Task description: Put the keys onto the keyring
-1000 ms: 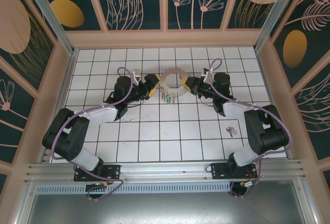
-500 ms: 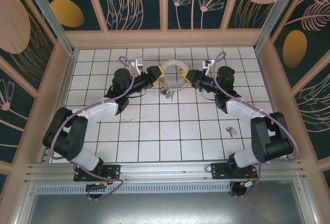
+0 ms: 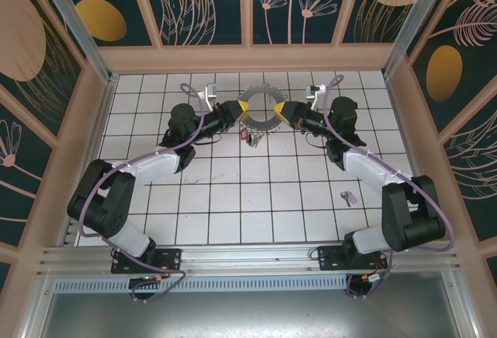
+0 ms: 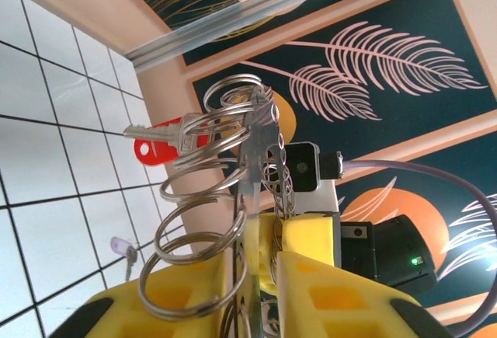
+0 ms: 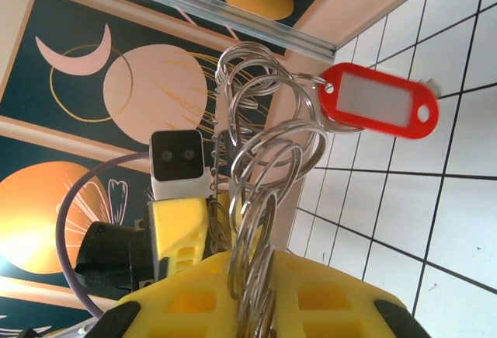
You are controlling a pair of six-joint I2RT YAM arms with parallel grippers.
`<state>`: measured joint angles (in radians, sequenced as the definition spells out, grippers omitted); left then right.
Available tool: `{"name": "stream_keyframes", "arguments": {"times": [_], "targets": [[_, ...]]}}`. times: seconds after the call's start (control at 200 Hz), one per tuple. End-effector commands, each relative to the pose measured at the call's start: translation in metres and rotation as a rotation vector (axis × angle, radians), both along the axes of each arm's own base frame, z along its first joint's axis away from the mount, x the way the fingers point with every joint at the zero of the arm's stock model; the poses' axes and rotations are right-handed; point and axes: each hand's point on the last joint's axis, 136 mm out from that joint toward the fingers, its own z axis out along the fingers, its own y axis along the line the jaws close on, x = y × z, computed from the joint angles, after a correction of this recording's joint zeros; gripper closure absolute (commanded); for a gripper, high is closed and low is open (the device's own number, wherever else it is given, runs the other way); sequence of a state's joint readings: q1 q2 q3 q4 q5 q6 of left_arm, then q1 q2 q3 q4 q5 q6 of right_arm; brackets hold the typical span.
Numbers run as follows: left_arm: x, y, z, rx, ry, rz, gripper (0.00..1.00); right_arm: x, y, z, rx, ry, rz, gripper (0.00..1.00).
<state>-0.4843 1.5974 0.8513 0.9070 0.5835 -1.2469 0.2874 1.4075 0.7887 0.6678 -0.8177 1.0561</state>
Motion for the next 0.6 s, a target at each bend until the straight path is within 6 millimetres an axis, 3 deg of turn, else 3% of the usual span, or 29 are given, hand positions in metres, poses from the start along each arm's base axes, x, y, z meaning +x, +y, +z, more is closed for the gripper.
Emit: {"name": "stream_keyframes", "arguments": {"times": [0.0, 0.165, 0.42, 0.596], "targets": [[-0.005, 0.001, 0.042, -0.065, -0.127, -0.012, 0.85, -0.010, -0.003, 0.048, 0.004, -0.179, 0.011, 0.91], [-0.014, 0.007, 0.070, -0.090, -0.225, -0.003, 0.99, -0.009, -0.018, 0.056, -0.136, -0.272, -0.095, 0.75], [-0.031, 0.013, 0.111, -0.118, -0.399, -0.006, 1.00, -0.013, -0.076, 0.077, -0.373, -0.431, -0.454, 0.36], [-0.033, 0.017, 0.127, -0.074, -0.475, 0.033, 1.00, -0.016, -0.112, 0.075, -0.459, -0.520, -0.660, 0.39]]}}
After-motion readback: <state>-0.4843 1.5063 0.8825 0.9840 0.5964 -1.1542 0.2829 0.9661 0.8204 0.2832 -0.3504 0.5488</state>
